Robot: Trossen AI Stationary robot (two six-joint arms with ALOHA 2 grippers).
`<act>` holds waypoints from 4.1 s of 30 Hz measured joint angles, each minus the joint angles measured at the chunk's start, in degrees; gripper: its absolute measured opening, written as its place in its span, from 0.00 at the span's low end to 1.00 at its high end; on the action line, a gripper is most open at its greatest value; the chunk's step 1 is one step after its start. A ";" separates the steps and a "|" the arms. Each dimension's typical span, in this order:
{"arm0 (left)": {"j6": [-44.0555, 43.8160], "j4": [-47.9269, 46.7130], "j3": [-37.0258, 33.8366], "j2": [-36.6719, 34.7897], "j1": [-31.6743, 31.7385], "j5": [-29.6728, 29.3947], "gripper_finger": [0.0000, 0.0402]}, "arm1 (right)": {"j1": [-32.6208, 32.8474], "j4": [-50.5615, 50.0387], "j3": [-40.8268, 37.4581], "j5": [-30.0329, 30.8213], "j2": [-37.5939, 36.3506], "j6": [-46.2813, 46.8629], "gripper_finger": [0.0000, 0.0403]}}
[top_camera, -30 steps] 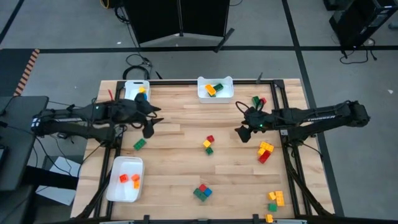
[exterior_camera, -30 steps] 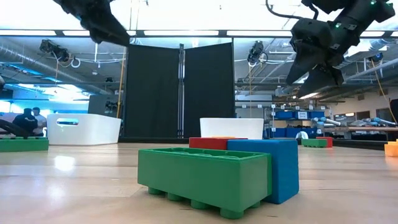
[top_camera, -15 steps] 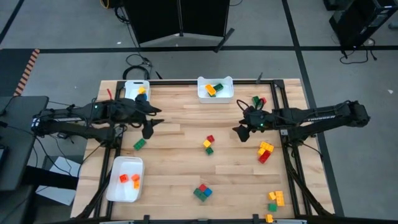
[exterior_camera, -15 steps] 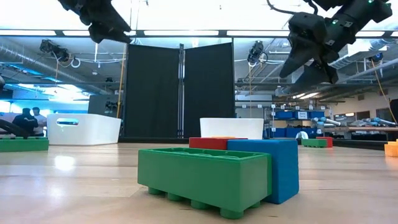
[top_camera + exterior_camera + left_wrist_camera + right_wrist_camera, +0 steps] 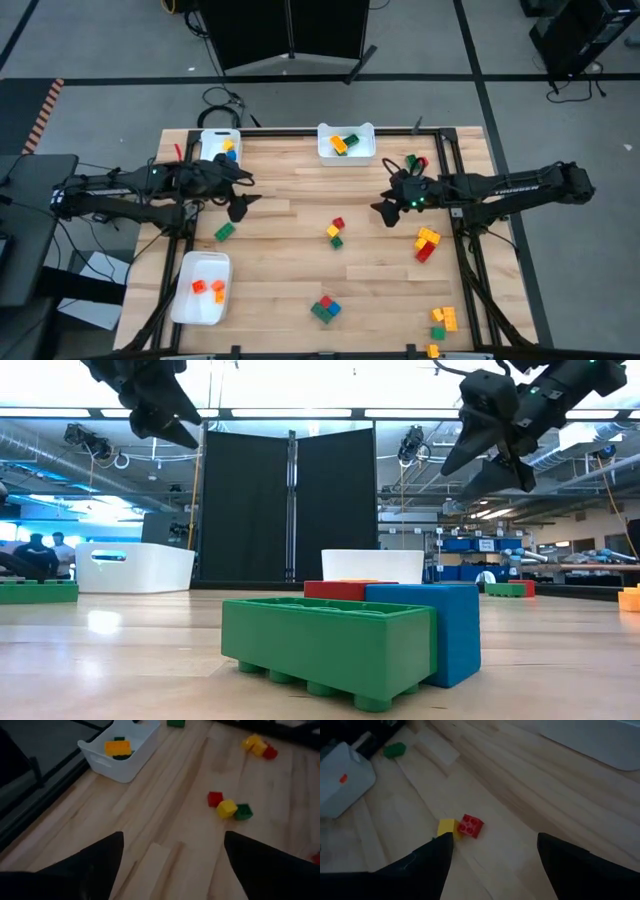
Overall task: Sort blocks by size
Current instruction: Put the yellow block into the top left white bin
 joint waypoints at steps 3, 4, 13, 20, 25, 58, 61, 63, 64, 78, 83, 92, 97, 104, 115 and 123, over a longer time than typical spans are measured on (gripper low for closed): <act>-0.29 0.83 0.00 0.00 0.00 0.17 0.90 | 0.00 1.30 0.01 0.04 0.00 -0.09 0.75; -0.47 0.83 0.00 0.02 0.00 0.04 0.90 | 0.00 1.61 0.02 0.05 0.00 -0.14 0.75; 1.33 3.14 -0.04 3.11 0.00 0.07 0.90 | 0.00 2.09 0.01 0.13 0.00 -0.18 0.75; 8.90 10.42 -0.04 8.93 0.00 0.33 0.90 | 0.00 2.09 0.02 0.13 0.02 -0.20 0.75; 11.42 16.84 -0.07 14.82 -0.03 0.53 0.90 | 0.00 2.07 0.02 0.09 0.02 -0.20 0.75; 19.32 32.09 -0.04 24.90 -10.43 1.45 0.80 | 0.26 2.55 0.04 -5.09 0.02 -3.21 0.75; 19.26 36.83 -0.02 27.48 -10.47 0.89 0.80 | 0.61 2.83 0.04 -5.24 0.02 -3.52 0.75; 17.97 40.16 -0.04 29.63 -10.51 -0.33 0.80 | 0.97 2.94 0.04 -5.25 0.02 -3.58 0.76; 17.00 41.89 -0.04 30.66 -10.49 -0.96 0.80 | 1.19 2.94 0.04 -5.25 0.02 -3.61 0.76; -4.40 35.66 14.54 50.41 -10.12 -6.31 0.80 | 2.40 2.47 0.04 -5.23 0.02 -4.72 0.75; -13.74 17.77 27.74 58.37 -8.93 -3.24 0.80 | 2.41 2.44 0.04 -5.23 0.02 -4.72 0.76; -27.05 -5.70 49.22 70.73 -6.89 4.48 0.80 | 2.40 2.29 0.04 -5.23 0.00 -5.14 0.75; -30.48 -11.51 55.76 75.62 -5.55 7.16 0.80 | 2.43 2.37 0.04 -5.23 0.02 -5.19 0.75; -31.97 -12.62 56.69 77.81 -5.62 10.69 0.80 | 2.45 1.56 -0.02 -5.44 0.04 -6.29 0.75; -31.58 -13.21 55.31 77.94 -5.75 9.36 0.80 | 3.06 1.75 0.02 -5.05 -2.20 -8.40 0.75; -31.58 -11.49 51.69 77.94 -5.99 9.74 0.80 | 3.17 -9.20 0.02 -4.52 -6.82 -6.63 0.75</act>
